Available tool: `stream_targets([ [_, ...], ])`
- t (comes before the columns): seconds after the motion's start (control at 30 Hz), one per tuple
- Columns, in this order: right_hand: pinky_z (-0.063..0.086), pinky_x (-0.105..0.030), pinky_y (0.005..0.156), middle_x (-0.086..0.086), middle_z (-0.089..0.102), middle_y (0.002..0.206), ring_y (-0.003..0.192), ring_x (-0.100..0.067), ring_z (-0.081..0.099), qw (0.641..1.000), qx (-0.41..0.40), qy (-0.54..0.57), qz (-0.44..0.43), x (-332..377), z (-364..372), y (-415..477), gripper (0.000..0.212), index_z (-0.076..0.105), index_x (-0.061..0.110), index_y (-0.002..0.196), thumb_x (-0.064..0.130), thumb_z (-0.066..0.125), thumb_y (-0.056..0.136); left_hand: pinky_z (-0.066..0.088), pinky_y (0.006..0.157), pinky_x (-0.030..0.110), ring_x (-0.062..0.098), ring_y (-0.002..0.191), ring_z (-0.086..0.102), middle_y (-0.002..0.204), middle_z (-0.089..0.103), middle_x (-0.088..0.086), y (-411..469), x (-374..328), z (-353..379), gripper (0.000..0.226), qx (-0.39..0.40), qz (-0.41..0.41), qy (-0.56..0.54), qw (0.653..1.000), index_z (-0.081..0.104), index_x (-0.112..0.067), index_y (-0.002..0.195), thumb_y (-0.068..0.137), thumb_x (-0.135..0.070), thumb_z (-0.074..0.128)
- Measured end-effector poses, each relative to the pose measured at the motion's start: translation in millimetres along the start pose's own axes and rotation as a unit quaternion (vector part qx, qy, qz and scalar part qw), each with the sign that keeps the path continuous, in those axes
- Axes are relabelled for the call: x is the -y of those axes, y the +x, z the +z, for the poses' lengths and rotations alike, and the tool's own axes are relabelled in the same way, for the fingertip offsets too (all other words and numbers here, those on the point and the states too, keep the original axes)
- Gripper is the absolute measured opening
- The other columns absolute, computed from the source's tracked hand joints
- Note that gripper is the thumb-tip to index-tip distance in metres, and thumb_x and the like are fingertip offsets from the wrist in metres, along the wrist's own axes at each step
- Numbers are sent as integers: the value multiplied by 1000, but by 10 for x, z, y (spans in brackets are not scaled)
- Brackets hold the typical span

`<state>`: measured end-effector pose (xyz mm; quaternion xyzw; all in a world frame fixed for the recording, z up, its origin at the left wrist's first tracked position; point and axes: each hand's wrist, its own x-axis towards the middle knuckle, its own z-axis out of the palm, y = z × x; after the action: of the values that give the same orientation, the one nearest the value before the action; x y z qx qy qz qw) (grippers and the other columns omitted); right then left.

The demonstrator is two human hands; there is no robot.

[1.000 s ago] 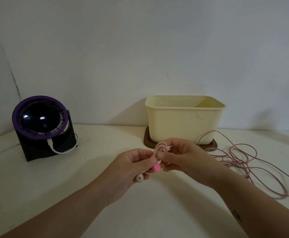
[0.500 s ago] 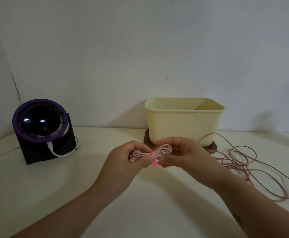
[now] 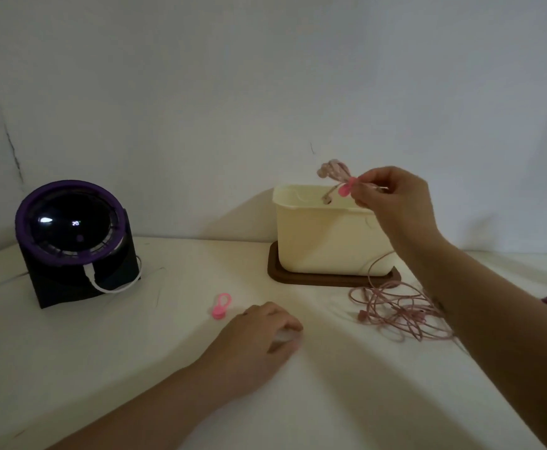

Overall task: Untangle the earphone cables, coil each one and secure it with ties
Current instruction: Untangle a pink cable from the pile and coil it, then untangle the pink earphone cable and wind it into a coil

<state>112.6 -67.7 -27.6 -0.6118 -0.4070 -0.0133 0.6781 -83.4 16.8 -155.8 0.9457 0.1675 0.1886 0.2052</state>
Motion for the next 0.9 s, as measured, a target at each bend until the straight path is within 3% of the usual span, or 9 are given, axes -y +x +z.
stream_targets([
  [0.1,39,-15,52,3,71,75,61,-6,55,993,-44,-98,-42,10,71,301,9,72,16,79,10,66,79,36,97,25,3,110,44,119,49,-19,11,5,19,23,-4,25,35,999,58,-33,114,95,-35,46],
  [0.23,33,-5,44,-1,72,89,51,-1,50,960,35,-272,-49,-182,163,504,15,74,14,87,12,59,86,36,94,23,5,112,44,121,49,-18,9,7,19,24,-10,27,33,999,59,-32,115,95,-33,44],
  [0.3,37,-4,64,-4,68,110,78,-10,60,931,112,-347,-30,-226,182,484,21,69,13,108,17,58,91,35,92,22,5,111,43,121,50,-17,6,1,8,24,-12,27,37,999,59,-32,115,95,-34,44],
  [0.4,31,-18,88,-2,59,129,115,-17,53,902,166,-396,-43,-214,180,394,32,58,14,126,22,53,95,36,91,21,5,111,43,120,50,-17,6,16,10,24,-13,30,38,999,58,-32,115,95,-35,45],
  [0.57,38,-11,73,4,66,96,75,0,53,899,172,-376,-147,-103,-79,89,15,69,18,101,18,58,91,35,94,20,3,111,43,122,48,-19,-6,29,22,25,-8,38,42,998,57,-32,117,96,-35,44],
  [0.63,40,-7,66,9,66,88,74,1,56,884,252,-380,-106,-112,-265,-53,7,68,23,92,26,63,88,35,95,20,1,111,42,121,47,-20,-11,32,19,25,-4,36,42,998,57,-32,117,96,-34,44],
  [0.7,43,-12,72,16,64,88,82,-2,60,848,334,-410,-34,-154,-490,-192,15,66,28,94,37,67,83,35,95,20,2,111,43,120,48,-19,-15,2,12,24,0,29,40,999,57,-31,117,96,-32,45],
  [0.8,45,-15,73,14,67,88,84,-5,61,789,383,-480,-16,-204,-736,-336,16,72,23,92,35,66,84,38,97,26,5,110,46,118,50,-17,-15,-15,10,23,9,18,43,999,59,-30,115,96,-31,46],
  [0.9,44,-11,63,9,70,72,71,-7,65,821,372,-433,9,-164,-865,-420,16,73,18,83,28,62,89,40,97,31,5,110,47,117,52,-14,25,-49,14,23,20,5,56,998,58,-29,116,95,-30,48],
])
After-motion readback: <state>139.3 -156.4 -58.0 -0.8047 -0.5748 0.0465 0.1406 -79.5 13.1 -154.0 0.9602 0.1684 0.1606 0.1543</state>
